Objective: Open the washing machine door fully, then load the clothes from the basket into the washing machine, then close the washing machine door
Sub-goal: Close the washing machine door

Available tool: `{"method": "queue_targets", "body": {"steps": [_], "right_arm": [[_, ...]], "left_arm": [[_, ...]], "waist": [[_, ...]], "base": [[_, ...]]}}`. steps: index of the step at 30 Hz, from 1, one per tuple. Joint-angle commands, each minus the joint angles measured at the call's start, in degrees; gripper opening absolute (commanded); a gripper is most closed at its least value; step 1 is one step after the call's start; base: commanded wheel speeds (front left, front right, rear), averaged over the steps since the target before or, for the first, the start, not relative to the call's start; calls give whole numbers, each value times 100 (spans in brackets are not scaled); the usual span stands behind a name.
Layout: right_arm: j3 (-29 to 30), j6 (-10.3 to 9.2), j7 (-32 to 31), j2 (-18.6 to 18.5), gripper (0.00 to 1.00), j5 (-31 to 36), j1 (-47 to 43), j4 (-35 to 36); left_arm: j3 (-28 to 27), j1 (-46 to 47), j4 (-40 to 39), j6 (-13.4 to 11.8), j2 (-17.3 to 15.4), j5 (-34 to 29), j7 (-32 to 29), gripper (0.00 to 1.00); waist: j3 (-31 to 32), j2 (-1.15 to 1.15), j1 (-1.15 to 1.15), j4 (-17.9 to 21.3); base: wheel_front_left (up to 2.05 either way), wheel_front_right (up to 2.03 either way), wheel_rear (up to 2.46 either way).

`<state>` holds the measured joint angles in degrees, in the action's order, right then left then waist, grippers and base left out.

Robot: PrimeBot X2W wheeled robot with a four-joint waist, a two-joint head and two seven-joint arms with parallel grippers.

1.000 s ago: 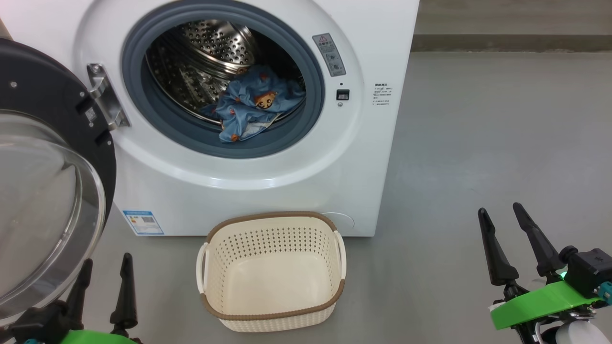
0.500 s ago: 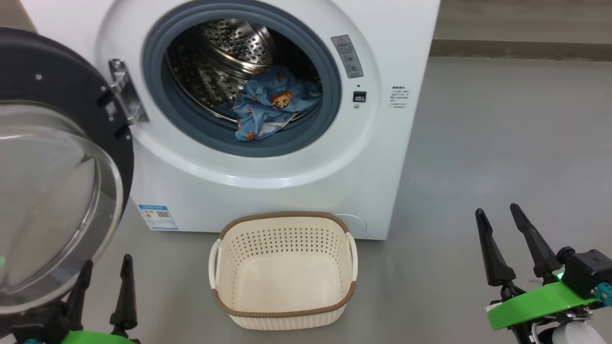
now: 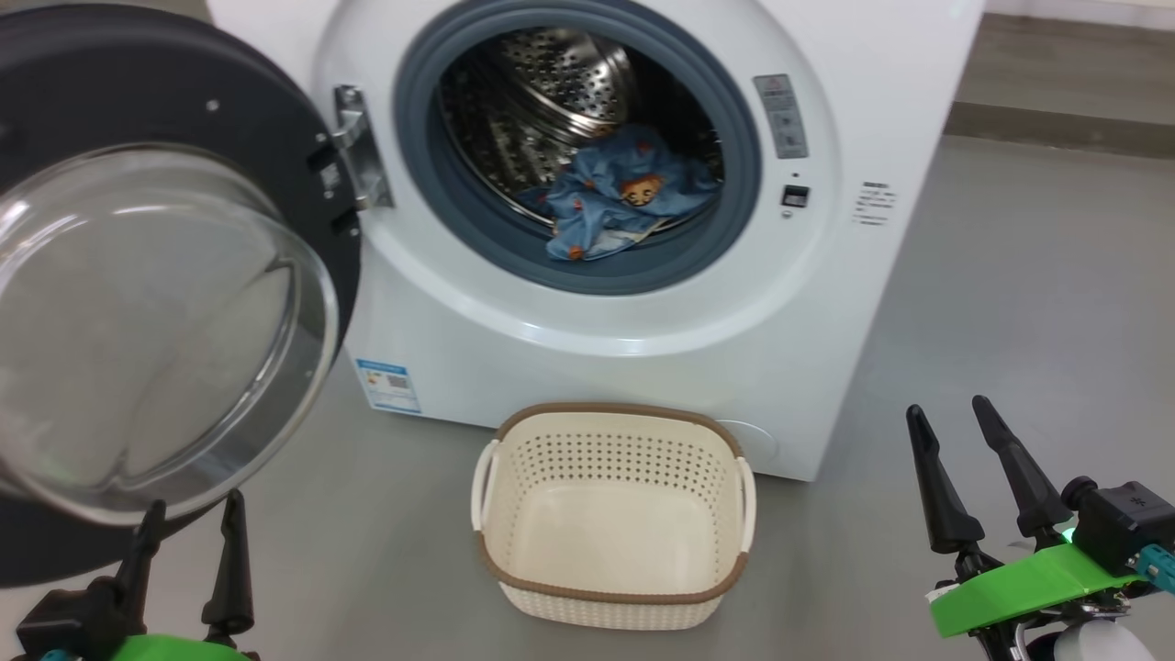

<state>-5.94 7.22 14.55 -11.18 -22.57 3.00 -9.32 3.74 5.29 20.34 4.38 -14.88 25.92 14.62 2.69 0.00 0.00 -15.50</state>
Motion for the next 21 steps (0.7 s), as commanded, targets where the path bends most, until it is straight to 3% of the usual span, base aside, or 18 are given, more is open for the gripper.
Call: {"method": "queue_targets", "body": {"steps": [1, 7, 21], "right_arm": [[-150, 26, 45, -76, 100, -87, 67, 113], [-170, 26, 45, -55, 100, -101, 43, 92], [-348, 26, 45, -34, 100, -132, 161, 46]], "left_arm": [[-174, 86, -111, -67, -177, -83, 21, 100], [-138, 80, -198, -262, -204, -243, 12, 100], [-248, 0, -375, -450, -202, -156, -11, 100]], "waist": [[23, 0, 0, -248], [58, 0, 0, -616], [-11, 0, 0, -1269]], "base": [[0, 0, 0], [0, 0, 0], [0, 0, 0]]}}
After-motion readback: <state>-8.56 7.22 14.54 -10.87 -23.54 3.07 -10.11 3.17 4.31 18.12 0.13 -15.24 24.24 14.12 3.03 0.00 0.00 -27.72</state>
